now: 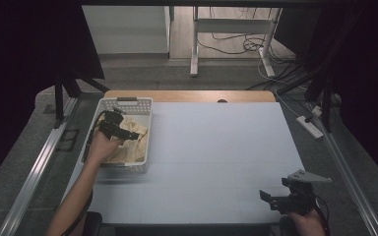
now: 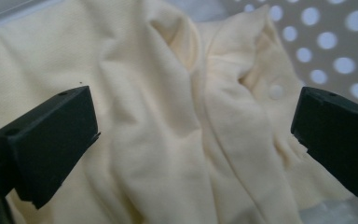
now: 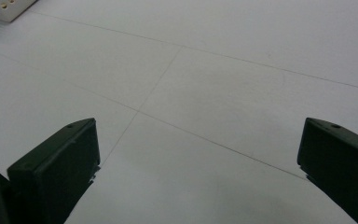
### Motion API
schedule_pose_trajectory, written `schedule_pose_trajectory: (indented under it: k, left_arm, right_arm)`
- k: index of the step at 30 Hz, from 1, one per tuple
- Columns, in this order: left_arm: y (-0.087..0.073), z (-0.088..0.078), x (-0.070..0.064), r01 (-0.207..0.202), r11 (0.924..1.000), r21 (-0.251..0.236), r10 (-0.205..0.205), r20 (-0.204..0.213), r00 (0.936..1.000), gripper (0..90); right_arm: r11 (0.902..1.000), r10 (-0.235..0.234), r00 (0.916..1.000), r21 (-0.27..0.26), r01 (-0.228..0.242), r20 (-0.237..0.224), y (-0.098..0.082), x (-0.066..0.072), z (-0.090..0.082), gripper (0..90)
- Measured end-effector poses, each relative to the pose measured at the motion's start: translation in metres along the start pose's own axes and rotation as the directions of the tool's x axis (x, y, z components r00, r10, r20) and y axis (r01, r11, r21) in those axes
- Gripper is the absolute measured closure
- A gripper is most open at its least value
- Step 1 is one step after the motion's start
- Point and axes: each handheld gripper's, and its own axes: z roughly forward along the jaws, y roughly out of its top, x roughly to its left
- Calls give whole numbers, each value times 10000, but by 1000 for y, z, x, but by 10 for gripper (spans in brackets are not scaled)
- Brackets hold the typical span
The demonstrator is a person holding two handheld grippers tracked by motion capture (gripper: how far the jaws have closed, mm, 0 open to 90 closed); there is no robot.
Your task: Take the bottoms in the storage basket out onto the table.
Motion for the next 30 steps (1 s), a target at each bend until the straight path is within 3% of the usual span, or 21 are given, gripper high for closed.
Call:
schedule_pose_trajectory:
  k: [11,16,20,27,30]
  left_arm:
    - [2,21,4,72,9966,817,-78,66,9999,0]
    - [2,28,2,-226,9932,1142,242,-120,9996,0]
    - [3,33,-4,-774,9861,1470,869,-588,9945,0]
    - [0,35,-7,-782,9873,1381,899,-811,9926,0]
    - [1,33,-6,-767,9864,1452,905,-912,9917,50]
  right_arm:
    - [10000,34,10000,-8,-34,-12,0,0,0,0]
    - [10000,32,10000,-10,-32,-27,0,0,0,0]
    - [10000,20,10000,3,-20,-29,0,0,0,0]
    - [10000,-44,10000,14,44,-9,0,0,0,0]
    - [10000,-67,10000,26,67,13,0,0,0,0]
